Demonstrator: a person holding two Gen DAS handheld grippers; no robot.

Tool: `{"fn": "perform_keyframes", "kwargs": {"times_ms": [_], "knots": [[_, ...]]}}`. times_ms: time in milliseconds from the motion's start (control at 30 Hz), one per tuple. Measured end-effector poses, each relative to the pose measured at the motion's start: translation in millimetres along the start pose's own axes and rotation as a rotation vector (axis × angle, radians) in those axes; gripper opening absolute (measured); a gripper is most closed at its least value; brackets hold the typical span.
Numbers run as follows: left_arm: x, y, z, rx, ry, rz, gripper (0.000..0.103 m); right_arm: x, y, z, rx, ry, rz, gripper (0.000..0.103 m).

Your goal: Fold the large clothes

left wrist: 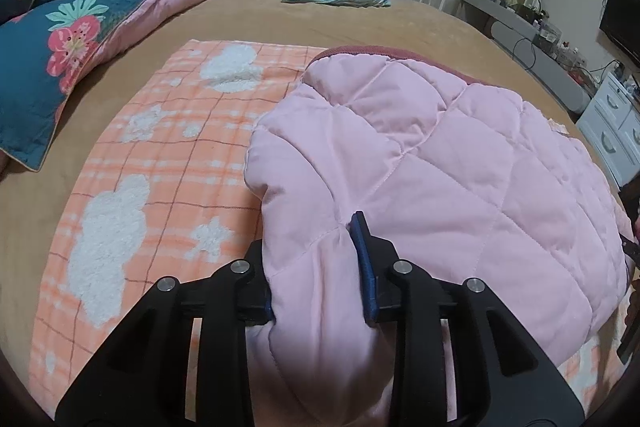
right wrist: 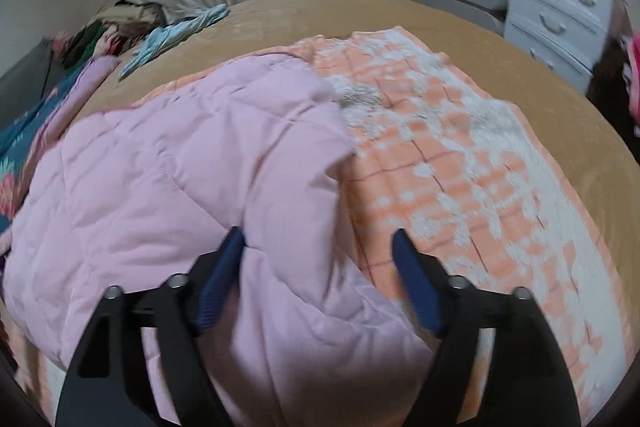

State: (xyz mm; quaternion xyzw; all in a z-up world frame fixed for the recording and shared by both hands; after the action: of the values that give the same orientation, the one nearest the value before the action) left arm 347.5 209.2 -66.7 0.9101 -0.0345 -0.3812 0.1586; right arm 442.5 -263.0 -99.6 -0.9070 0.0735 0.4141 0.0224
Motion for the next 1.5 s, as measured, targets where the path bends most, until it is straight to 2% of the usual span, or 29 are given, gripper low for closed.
{"fn": "perform_keyframes", "kwargs": {"times_ms": [133,200,300,533,600,700,967,1167,1367,1500], "knots": [[-5,0,-1,0.002,-0.004,-0.014,0.028,-22,8,6,0.014,0.038,-0.023,0.096],[-10,2,-1,0.000,0.001,-0.020,0.035,-34,12,10,0.031,0.059,-0.054,0.097],[-22,4,0,0.002,0.018,-0.034,0.053,-50,16,18,0.046,0.069,-0.100,0.097],[-56,10,7,0.013,0.060,-0.031,0.074,-83,19,39,0.042,0.098,-0.146,0.099],[-61,11,10,0.012,0.063,-0.028,0.083,-89,20,43,0.043,0.105,-0.154,0.099],[-73,14,14,0.012,0.073,-0.030,0.092,-97,19,48,0.045,0.110,-0.164,0.099],[-93,17,28,0.009,0.079,-0.035,0.093,-111,16,60,0.036,0.109,-0.170,0.099],[-94,15,40,-0.009,0.057,-0.031,0.094,-108,16,68,0.053,0.078,-0.161,0.099],[-88,8,54,-0.058,0.026,-0.021,0.093,-96,13,79,0.069,0.028,-0.154,0.099],[-80,1,65,-0.115,0.004,0.014,0.093,-86,6,85,0.077,-0.006,-0.155,0.099]]}}
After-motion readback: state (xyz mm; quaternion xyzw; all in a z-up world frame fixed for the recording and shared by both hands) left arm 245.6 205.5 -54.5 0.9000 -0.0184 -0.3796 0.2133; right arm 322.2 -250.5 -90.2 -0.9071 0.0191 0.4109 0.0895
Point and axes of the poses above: each gripper's, at about its wrist camera, not at the fingertips, and x roughly the way its jaws point, y to its right, z to its underside, the point moved 1 cm from there along x, roughly the way its jaws point, and after that the axes turned 13 degrees about z, right-handed, at the moved point
